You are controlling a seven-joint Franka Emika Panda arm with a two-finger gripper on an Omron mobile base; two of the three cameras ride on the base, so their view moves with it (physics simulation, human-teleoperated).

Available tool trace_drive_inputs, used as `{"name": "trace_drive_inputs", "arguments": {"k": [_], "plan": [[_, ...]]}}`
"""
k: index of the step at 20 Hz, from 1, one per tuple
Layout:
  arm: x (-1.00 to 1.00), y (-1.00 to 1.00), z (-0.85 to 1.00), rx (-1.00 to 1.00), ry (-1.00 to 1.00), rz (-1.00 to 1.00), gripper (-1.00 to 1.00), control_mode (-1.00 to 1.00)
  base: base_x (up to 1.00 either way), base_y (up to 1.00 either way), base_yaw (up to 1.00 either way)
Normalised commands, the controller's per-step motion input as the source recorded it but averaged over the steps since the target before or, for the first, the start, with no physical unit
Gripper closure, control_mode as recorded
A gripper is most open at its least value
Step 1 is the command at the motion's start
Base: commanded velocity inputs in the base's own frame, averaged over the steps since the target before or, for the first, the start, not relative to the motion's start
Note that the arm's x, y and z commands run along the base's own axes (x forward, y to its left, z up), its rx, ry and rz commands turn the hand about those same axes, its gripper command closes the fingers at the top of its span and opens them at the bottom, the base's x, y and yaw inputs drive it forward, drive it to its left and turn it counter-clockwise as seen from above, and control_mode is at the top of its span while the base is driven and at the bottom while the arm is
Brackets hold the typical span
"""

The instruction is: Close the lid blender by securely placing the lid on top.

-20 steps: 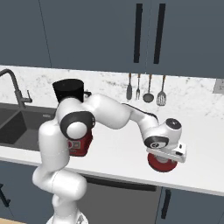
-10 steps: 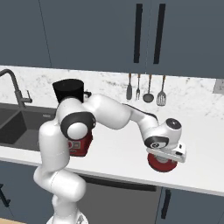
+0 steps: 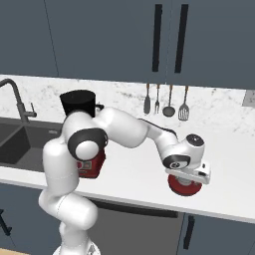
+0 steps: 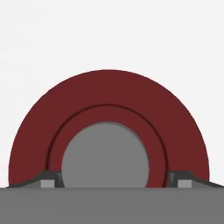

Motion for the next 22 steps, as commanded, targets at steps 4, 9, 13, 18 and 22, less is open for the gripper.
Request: {"name": "trace_drive_inputs", "arguments": {"k": [4, 9, 13, 18, 22], "plan": [[0.00, 0.30, -0.32, 0.00, 0.00, 0.00, 1.00, -1.00, 0.00, 0.00, 0.00], [0.00, 0.29, -0.30, 0.00, 0.00, 0.00, 1.00, -1.00, 0.00, 0.00, 0.00], [0.00, 0.25, -0.23, 0.00, 0.00, 0.00, 1.00, -1.00, 0.00, 0.00, 0.00], [0.00, 0.00, -0.01, 0.00, 0.00, 0.01, 1.00, -1.00, 0.00, 0.00, 0.00], [-0.08, 0.03, -0.04, 0.00, -0.04, 0.00, 1.00, -1.00, 0.00, 0.00, 0.00]]}}
